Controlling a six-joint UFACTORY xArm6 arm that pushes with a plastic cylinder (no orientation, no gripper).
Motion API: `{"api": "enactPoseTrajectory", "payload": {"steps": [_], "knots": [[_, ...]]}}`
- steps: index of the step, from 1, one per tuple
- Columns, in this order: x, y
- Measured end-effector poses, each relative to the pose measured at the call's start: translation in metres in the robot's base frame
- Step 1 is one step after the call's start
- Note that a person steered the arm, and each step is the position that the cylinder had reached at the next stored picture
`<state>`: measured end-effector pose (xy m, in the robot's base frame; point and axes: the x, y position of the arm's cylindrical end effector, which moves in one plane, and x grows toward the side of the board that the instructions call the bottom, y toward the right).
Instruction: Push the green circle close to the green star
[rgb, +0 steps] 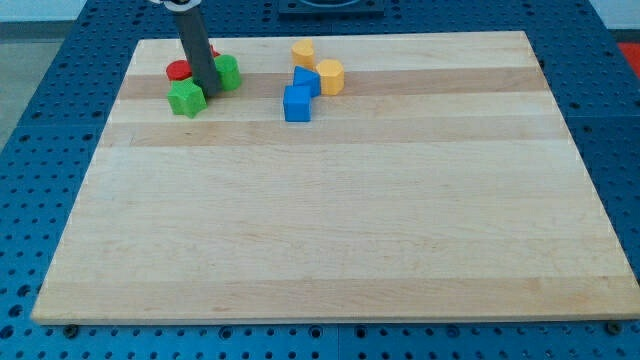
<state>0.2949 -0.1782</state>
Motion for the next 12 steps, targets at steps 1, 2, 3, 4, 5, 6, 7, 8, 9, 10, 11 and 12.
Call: {"api": "enactPoseTrajectory", "payload": {"steps": [1, 2, 3, 4, 5, 6, 7, 8, 9, 10, 11, 12], "knots": [[-0.003, -0.003], [0.024, 0.035], [0.056, 0.080], [0.058, 0.082], [0.056, 0.041], [0.056, 0.029], [0.056, 0.025], [0.056, 0.025], [0.036, 0.010], [0.034, -0.008], [0.034, -0.008], [0.030, -0.008]]}}
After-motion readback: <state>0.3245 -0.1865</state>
